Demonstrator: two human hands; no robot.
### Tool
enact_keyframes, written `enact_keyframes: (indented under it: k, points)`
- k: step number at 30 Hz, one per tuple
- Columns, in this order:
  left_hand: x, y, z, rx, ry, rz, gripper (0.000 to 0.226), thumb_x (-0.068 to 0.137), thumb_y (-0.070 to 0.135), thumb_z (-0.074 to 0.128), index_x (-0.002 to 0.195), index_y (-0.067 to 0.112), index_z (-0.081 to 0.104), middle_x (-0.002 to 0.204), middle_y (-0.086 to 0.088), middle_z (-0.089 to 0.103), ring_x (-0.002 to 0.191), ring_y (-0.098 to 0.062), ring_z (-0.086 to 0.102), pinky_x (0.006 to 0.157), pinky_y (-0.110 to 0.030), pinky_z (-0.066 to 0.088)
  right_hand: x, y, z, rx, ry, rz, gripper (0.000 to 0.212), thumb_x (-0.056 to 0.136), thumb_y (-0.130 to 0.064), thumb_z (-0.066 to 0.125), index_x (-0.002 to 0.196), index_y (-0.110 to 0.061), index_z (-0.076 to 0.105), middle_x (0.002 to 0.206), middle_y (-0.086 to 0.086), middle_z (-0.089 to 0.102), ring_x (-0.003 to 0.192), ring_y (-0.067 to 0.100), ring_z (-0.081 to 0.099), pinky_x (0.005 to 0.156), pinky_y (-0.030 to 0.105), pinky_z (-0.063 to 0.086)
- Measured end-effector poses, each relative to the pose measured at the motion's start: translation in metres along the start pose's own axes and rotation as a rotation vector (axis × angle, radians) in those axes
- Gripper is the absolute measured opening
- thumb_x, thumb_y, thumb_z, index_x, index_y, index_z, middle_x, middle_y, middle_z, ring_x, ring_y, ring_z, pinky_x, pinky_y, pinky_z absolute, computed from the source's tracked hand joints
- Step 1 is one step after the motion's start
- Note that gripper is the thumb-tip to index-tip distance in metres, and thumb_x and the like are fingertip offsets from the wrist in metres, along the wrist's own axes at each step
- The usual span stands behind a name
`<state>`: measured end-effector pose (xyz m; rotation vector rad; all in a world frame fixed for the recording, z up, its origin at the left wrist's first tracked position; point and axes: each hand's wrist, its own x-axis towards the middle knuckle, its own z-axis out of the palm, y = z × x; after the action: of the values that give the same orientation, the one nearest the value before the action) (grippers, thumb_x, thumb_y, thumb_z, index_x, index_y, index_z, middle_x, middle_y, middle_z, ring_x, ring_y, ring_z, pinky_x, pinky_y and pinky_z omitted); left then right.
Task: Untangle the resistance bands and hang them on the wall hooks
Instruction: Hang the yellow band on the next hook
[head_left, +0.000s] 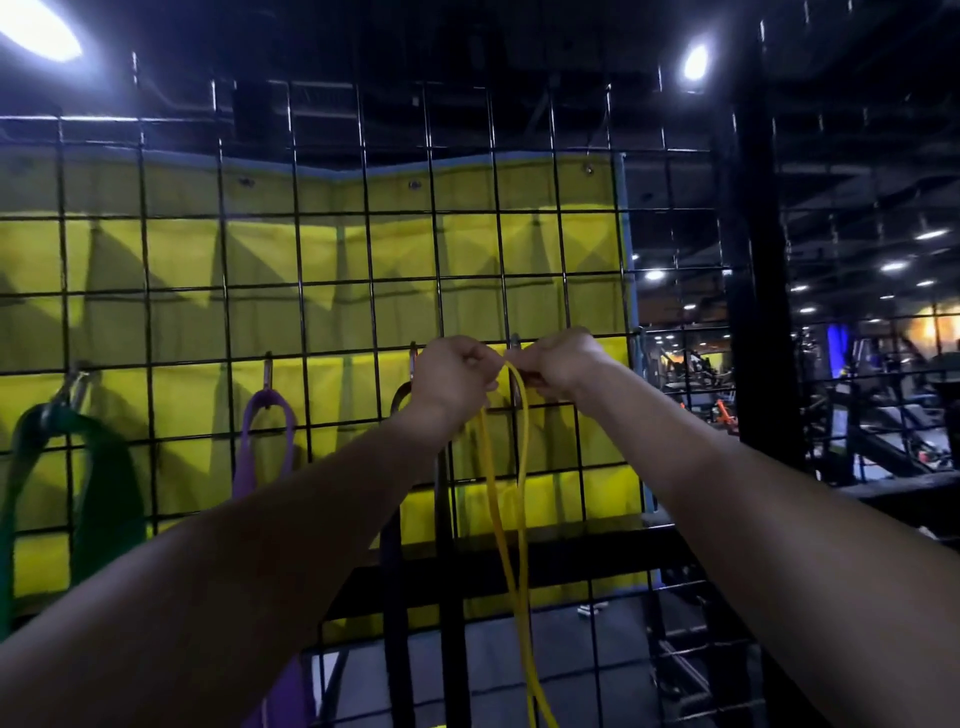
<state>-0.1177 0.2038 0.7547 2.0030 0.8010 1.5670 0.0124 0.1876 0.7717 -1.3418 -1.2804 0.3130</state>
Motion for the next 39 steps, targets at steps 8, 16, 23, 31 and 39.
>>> enact_keyframes:
  k: [8, 16, 23, 31, 39]
  points:
    - [0.002, 0.005, 0.013, -0.056, -0.065, -0.012, 0.008, 0.090, 0.008, 0.058, 0.086, 0.009, 0.064, 0.070, 0.002, 0.058, 0.067, -0.009, 0.060, 0.066, -0.032, 0.056, 0.006, -0.009, -0.015, -0.142, -0.013, 0.001, 0.020, 0.085, -0.010, 0.064, 0.068, -0.013, 0.052, 0.078, 0.008, 0.058, 0.070, 0.019, 0.059, 0.078, 0.032, 0.056]
    - [-0.001, -0.004, 0.023, -0.143, -0.107, -0.076, 0.011, 0.092, 0.007, 0.054, 0.084, 0.011, 0.062, 0.070, -0.001, 0.059, 0.063, -0.008, 0.058, 0.061, -0.026, 0.056, 0.000, -0.011, -0.025, -0.201, -0.147, 0.026, 0.015, 0.090, -0.017, 0.059, 0.077, -0.008, 0.058, 0.086, 0.012, 0.063, 0.077, 0.024, 0.063, 0.087, 0.038, 0.054]
    - [0.000, 0.003, 0.021, -0.177, -0.161, -0.108, 0.017, 0.093, 0.007, 0.052, 0.079, 0.013, 0.060, 0.076, -0.003, 0.061, 0.070, -0.009, 0.059, 0.072, -0.034, 0.056, -0.007, -0.024, -0.031, -0.123, -0.238, 0.125, 0.019, 0.091, -0.020, 0.058, 0.090, -0.001, 0.059, 0.084, 0.013, 0.065, 0.076, 0.021, 0.064, 0.079, 0.030, 0.054]
    - [0.004, 0.003, 0.012, -0.168, -0.181, -0.136, 0.015, 0.092, 0.011, 0.055, 0.079, 0.012, 0.061, 0.072, -0.004, 0.062, 0.067, -0.009, 0.060, 0.071, -0.034, 0.057, -0.008, -0.025, -0.022, -0.159, -0.170, 0.113, 0.021, 0.090, -0.015, 0.058, 0.104, 0.001, 0.060, 0.086, 0.015, 0.063, 0.076, 0.023, 0.061, 0.087, 0.033, 0.052]
    - [0.003, 0.010, 0.015, -0.263, -0.163, -0.227, 0.010, 0.091, 0.012, 0.057, 0.083, 0.009, 0.062, 0.071, -0.003, 0.062, 0.065, -0.007, 0.059, 0.057, -0.023, 0.056, -0.009, -0.021, -0.024, -0.118, -0.094, 0.097, 0.037, 0.083, -0.012, 0.067, 0.113, 0.009, 0.060, 0.093, 0.020, 0.071, 0.081, 0.022, 0.072, 0.085, 0.034, 0.057]
